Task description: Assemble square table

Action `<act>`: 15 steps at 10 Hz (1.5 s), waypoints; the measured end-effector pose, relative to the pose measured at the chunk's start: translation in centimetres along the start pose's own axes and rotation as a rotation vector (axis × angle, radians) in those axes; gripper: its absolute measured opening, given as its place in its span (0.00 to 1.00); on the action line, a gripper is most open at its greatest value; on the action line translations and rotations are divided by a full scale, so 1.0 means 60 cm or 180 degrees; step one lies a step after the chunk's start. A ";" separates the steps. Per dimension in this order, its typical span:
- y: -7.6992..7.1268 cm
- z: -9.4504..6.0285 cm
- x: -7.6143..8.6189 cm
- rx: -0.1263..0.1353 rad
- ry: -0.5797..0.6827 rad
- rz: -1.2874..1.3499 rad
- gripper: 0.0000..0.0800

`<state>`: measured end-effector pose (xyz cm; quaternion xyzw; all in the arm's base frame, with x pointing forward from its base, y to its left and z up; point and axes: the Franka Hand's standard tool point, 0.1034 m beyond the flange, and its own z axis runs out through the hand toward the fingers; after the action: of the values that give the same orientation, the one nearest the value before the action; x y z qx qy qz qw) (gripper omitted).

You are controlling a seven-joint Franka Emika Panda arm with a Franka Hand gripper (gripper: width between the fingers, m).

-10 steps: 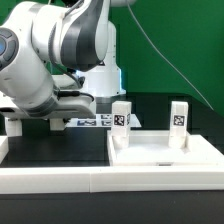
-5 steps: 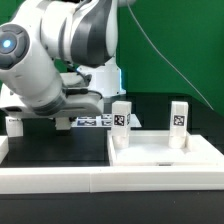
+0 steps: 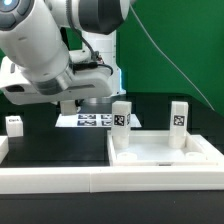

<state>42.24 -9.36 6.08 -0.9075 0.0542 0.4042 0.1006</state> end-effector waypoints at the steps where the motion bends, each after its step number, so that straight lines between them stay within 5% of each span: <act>1: 0.001 0.003 0.000 0.0002 -0.0011 0.0004 0.36; 3: 0.004 -0.008 0.015 -0.0053 0.0277 0.0005 0.36; 5: -0.032 -0.057 0.020 -0.0049 0.0666 0.0025 0.36; 7: -0.057 -0.110 0.028 -0.0131 0.1059 -0.0042 0.36; 12: -0.034 -0.112 0.046 -0.0320 0.2140 -0.0017 0.36; 14: -0.048 -0.142 0.059 -0.0406 0.2518 -0.0067 0.36; 15: -0.052 -0.149 0.062 -0.0556 0.2775 -0.0124 0.36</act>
Offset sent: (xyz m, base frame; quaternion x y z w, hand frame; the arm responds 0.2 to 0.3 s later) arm 0.0316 0.0270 0.0118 0.0202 0.1818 0.0150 0.9830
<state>51.77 -8.43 9.57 -0.9991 0.0402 -0.0151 -0.0011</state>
